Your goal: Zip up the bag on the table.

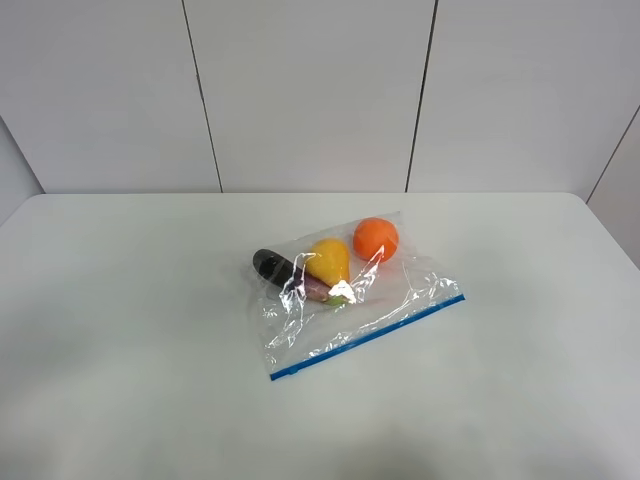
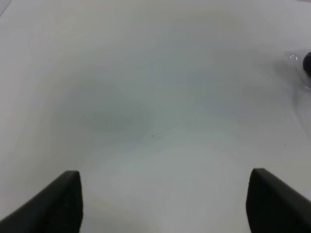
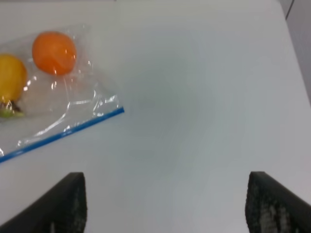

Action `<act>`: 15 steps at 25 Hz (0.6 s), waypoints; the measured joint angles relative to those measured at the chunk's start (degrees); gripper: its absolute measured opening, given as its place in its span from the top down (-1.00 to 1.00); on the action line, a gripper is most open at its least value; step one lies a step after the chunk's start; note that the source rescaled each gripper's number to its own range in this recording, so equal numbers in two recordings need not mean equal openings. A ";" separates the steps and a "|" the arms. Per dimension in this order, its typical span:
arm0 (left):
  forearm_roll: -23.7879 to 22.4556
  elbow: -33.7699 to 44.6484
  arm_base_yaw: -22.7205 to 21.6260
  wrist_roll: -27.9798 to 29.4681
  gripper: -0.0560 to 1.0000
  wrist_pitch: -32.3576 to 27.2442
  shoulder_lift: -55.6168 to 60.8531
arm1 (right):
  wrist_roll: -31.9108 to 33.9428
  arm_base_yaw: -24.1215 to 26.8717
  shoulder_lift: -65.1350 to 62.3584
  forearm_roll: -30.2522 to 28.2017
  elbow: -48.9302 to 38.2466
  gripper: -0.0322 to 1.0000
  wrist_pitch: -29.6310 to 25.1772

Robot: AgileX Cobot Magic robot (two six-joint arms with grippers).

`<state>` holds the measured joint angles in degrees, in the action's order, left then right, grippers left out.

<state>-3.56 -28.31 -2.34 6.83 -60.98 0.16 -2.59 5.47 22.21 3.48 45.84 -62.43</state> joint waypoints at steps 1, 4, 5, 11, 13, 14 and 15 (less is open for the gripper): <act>0.00 0.00 0.00 0.00 -1.00 0.00 0.00 | 0.20 0.00 -0.92 -0.15 -0.02 -0.92 0.00; 0.00 0.00 0.00 0.00 -1.00 0.00 0.00 | 0.86 0.00 -2.78 -1.24 -0.32 -0.92 -0.20; 0.00 0.00 0.00 0.00 -1.00 0.00 0.00 | 1.08 0.00 -3.37 -1.53 -0.71 -0.92 -0.25; 0.00 0.00 0.00 0.00 -1.00 0.00 0.00 | 1.58 0.00 -7.21 -2.33 -3.70 -0.92 -1.40; 0.00 0.00 0.00 0.00 -1.00 0.00 0.00 | 2.11 0.00 -8.94 -2.35 -5.14 -0.92 -1.45; 0.00 0.00 0.00 0.00 -1.00 0.00 0.00 | 2.59 0.00 -9.63 -2.46 -6.00 -0.92 -1.53; 0.00 0.00 0.00 0.00 -1.00 0.00 0.00 | 2.59 0.00 -10.42 -2.52 -6.73 -0.92 -1.60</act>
<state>-3.56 -28.31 -2.34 6.83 -60.98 0.16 0.00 5.47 11.79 0.95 39.12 -64.03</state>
